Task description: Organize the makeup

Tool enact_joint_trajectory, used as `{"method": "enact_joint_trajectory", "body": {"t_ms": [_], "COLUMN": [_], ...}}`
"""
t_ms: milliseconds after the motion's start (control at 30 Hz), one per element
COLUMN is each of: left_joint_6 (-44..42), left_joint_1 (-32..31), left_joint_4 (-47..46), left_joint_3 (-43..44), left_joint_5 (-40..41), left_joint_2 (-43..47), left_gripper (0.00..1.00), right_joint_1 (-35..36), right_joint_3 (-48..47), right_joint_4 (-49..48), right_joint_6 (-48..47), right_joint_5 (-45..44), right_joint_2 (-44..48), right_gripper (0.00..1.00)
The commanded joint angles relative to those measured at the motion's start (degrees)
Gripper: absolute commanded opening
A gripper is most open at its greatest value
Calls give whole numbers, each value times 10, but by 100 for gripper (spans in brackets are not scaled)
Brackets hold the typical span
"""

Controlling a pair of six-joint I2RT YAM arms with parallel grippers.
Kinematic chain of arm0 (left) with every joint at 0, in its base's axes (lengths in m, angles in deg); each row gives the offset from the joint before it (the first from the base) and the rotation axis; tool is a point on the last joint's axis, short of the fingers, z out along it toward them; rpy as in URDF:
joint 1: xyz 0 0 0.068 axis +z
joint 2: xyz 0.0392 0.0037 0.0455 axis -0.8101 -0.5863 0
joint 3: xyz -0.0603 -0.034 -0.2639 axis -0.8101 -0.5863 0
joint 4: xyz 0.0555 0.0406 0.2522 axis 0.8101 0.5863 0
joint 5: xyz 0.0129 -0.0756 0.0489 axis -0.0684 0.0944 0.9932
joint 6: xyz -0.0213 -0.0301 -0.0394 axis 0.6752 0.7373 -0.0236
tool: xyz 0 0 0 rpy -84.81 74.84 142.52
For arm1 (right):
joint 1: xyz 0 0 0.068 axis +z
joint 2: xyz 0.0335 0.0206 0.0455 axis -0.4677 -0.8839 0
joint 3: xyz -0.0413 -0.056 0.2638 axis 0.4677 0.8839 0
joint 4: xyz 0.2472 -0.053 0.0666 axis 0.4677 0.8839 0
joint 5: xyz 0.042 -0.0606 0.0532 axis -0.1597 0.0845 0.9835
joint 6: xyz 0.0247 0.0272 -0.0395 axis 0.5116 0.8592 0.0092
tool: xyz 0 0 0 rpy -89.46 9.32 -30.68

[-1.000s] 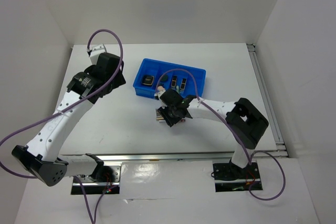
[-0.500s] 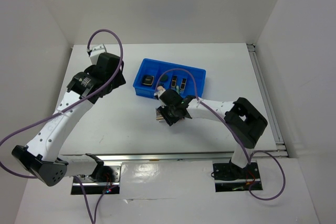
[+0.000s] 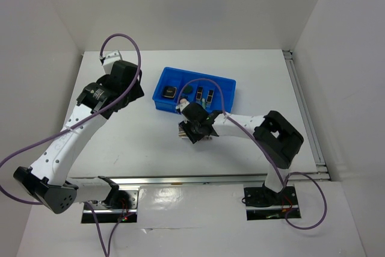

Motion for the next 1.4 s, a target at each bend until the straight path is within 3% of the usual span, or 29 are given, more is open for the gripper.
{"method": "enact_joint_trajectory", "body": {"t_ms": [0, 267, 500, 800, 867, 1033, 1100, 1233, 1333, 1367], "left_joint_6": [-6, -6, -6, -6, -6, -6, -6, -27, -68, -95], "left_joint_1": [3, 3, 3, 3, 3, 3, 3, 3, 3, 3], "left_joint_4": [-1, -1, -6, -12, -17, -17, -22, -39, -65, -70], "left_joint_3": [12, 12, 7, 2, -4, -4, -9, -20, -51, -70], "left_joint_5": [9, 14, 14, 8, 2, 2, -3, -21, -105, -174], "left_joint_2": [12, 17, 17, 17, 17, 17, 23, 24, 17, 9], "left_gripper": [68, 68, 68, 68, 68, 68, 68, 68, 68, 68], "right_joint_1": [4, 20, 63, 102, 78, -61, -135, -216, -275, -282], "right_joint_3": [16, 31, 25, -64, -105, -181, -208, -241, -265, -279], "right_joint_4": [-7, 4, 45, 132, 153, 185, 179, 149, 134, 134], "right_joint_6": [-2, 10, 21, 32, 37, 101, 125, 181, 201, 207], "right_joint_5": [1, 6, -17, -82, -98, -98, -54, 22, 47, 53], "right_joint_2": [-20, -20, -1, 109, 116, 102, 85, 51, 18, 9], "right_gripper": [47, 47, 15, 13, 12, 12, 12, 12, 12, 12]}}
